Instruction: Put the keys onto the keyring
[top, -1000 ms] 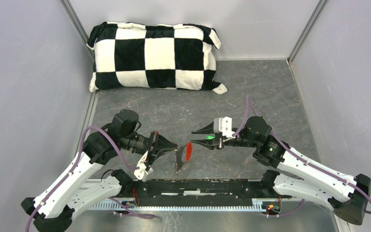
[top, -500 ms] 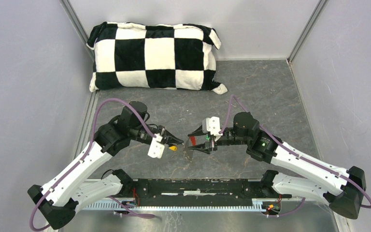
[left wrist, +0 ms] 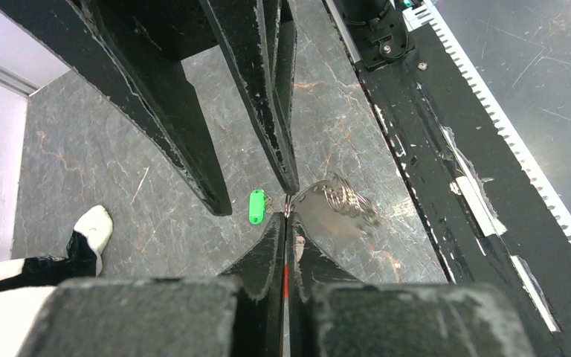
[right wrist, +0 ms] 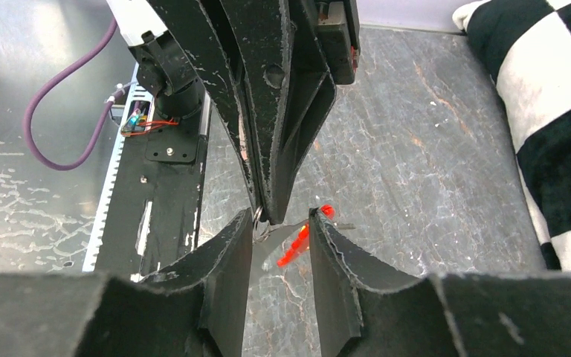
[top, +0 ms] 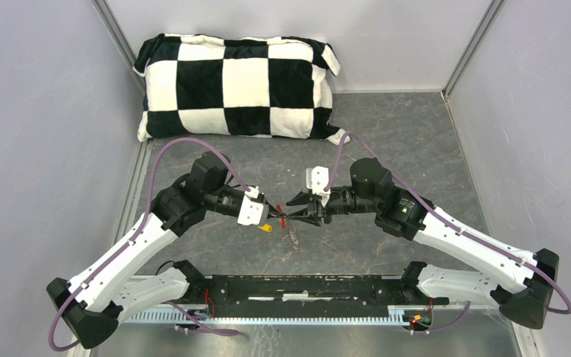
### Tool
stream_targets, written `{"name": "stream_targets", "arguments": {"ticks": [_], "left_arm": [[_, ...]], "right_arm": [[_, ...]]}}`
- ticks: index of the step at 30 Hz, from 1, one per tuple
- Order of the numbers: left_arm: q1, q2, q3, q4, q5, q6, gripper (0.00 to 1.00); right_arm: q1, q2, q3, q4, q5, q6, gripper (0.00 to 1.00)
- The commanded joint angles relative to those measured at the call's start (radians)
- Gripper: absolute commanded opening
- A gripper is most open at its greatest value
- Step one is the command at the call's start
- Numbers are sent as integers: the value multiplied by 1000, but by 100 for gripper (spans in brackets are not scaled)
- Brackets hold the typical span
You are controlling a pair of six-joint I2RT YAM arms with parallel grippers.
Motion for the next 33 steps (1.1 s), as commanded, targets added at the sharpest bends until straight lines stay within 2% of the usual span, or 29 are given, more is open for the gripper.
{"name": "stream_targets", "arguments": {"ticks": [1,10,21,25,28,33], "left_arm": [[-4,2,15,45,-5,-61,2],[-4,14,26,45,-30,-78,2],[-4,16,31,44,-11,-79,2],[-4,18,31,44,-3,-83,2],[-4,28,38,45,2,-98,2],[-4,40,57,28,-28,-119,25]], "right_arm": [[-2,28,74,-61,8,1,39],[-1,57,101,-110,7,2,36],[-2,72,95,-68,32,2,14],[-1,73,80,-39,40,16,1],[-2,64,44,9,67,44,0],[-2,24,-28,102,100,96,0]]}}
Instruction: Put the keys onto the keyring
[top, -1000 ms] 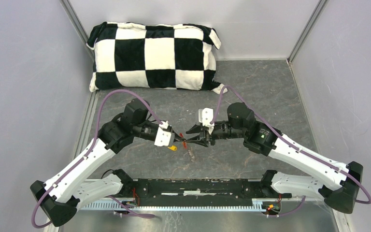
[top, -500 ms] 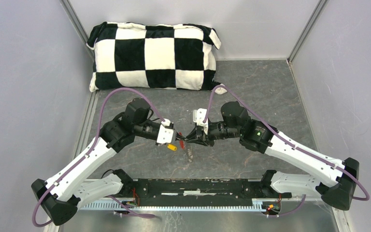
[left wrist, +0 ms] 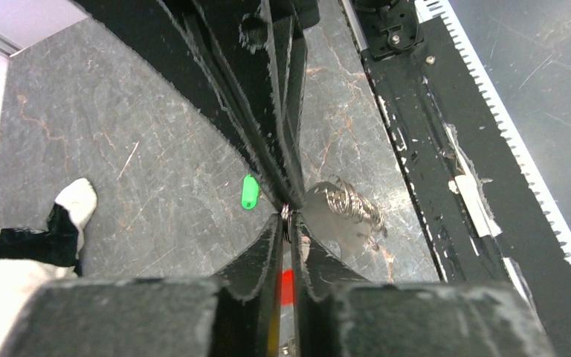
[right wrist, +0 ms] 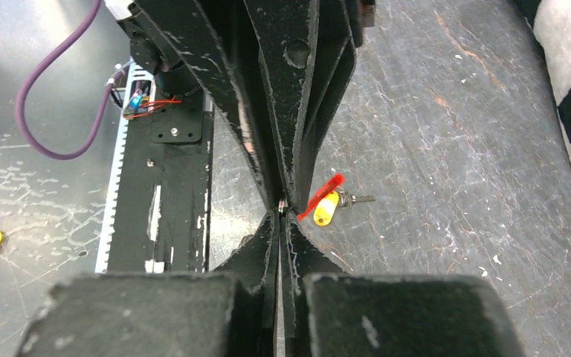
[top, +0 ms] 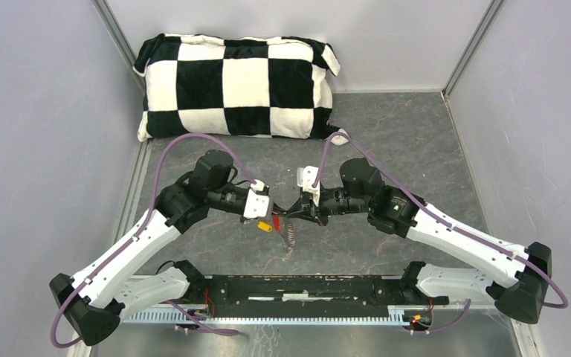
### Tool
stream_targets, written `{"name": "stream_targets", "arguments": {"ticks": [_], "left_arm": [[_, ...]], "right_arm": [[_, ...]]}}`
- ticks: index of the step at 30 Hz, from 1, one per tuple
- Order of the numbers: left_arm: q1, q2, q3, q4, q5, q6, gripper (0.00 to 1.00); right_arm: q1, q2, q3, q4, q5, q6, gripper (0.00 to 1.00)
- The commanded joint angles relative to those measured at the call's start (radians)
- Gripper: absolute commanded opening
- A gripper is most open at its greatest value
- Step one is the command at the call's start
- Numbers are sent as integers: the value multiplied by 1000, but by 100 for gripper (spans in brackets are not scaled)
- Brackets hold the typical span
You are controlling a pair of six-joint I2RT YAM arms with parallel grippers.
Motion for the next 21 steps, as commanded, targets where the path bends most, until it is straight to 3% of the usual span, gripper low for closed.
{"name": "stream_targets", "arguments": {"ticks": [1,4,9,15,21], "left_arm": [[-5,11,61,5,9,-50,40],[-4,12,71,-25,-27,-68,51],[4,-41,23,21,-38,-198,55],[3,-118,-53,166,-59,-379,53],[4,-159,-82,231,-67,-481,47]], "right_arm": [[-3,-54,-62,192,62,60,0],[-5,-96,-116,263,58,87,0],[-6,-145,-201,406,36,159,0],[-19,-206,-340,672,24,322,0],[-19,-187,-362,752,0,381,0]]}}
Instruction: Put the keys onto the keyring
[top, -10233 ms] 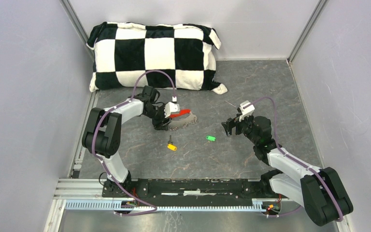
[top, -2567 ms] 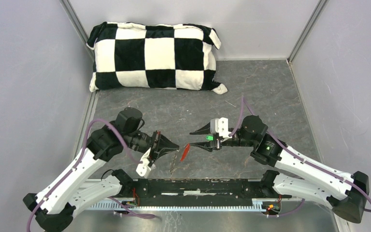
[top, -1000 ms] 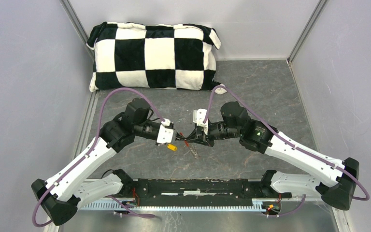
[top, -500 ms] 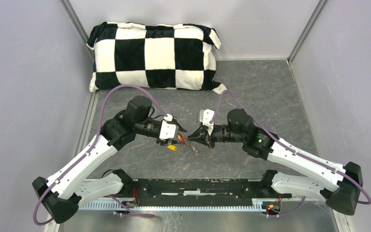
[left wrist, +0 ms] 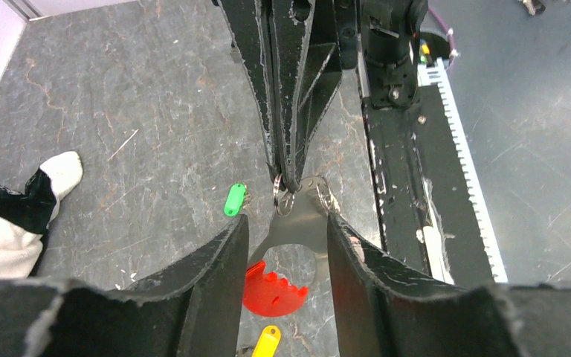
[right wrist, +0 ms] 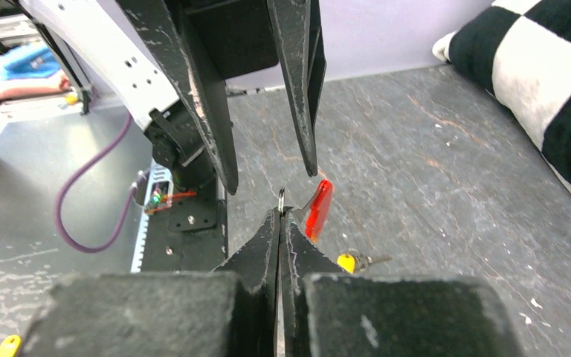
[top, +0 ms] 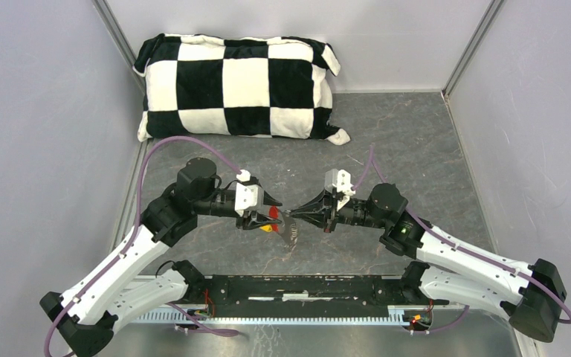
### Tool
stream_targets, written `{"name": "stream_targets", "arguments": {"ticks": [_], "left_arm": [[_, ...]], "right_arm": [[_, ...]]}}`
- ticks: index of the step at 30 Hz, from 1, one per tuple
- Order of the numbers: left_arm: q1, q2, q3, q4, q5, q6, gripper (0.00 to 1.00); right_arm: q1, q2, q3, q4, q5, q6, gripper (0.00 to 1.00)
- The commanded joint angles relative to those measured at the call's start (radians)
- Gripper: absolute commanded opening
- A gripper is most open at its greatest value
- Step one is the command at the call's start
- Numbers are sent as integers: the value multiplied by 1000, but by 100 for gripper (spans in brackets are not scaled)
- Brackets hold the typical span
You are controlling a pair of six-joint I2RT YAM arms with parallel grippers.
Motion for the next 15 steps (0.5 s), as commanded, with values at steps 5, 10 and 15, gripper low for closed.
{"name": "stream_targets", "arguments": {"ticks": [5,10,15], "left_arm": [[4,-14,-18,53,-7,-145,40],[4,-22,-25,98,-13,-165,40],[3,4,-18,108,11,-167,36]], "right_arm": [[-4,11,9,179,-33,79,0],[-3,27,21,169,-40,77,0],[-3,42,33,169,-60,82,0]]}}
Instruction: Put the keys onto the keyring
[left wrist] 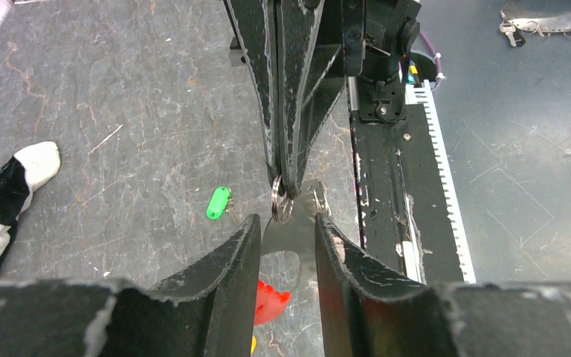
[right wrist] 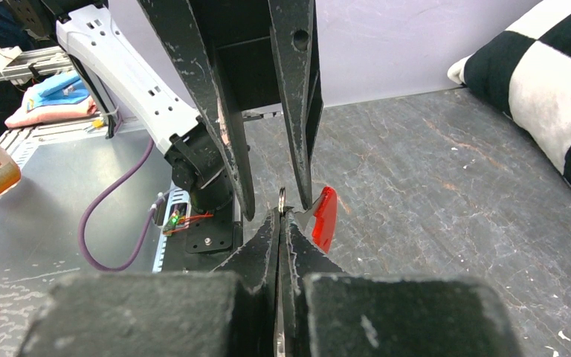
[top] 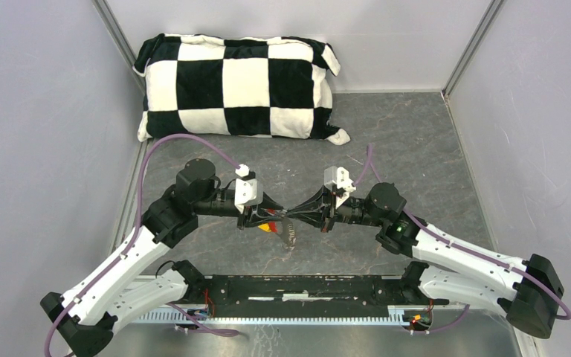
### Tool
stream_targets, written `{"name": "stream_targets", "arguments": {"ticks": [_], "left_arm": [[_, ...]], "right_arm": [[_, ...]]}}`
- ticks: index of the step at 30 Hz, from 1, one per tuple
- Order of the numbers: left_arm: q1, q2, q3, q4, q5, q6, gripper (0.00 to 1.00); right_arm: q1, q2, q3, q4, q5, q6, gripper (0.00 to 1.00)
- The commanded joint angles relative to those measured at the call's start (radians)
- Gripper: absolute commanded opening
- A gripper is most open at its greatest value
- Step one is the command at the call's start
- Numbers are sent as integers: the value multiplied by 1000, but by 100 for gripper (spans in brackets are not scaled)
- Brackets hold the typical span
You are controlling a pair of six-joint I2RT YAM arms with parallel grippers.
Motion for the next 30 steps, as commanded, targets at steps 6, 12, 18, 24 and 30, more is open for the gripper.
{"name": "stream_targets", "arguments": {"ticks": [6,12,18,24,30], "left_arm": [[4,33,8,-8,45,12,26],[4,34,13,-58,46,48,33],[4,26,16,-27,0,48,31],[3,0,-4,47,-45,20,26],[4,0,-3,40,-43,32,8]], "right_arm": [[-1,2,35,67,-25,13,0],[-1,-5,36,58,-24,2,0],[-1,-6,38,46,-23,-8,0],[-1,-4,40,29,-21,-15,0],[-1,-3,49,14,-20,-24,0]]}}
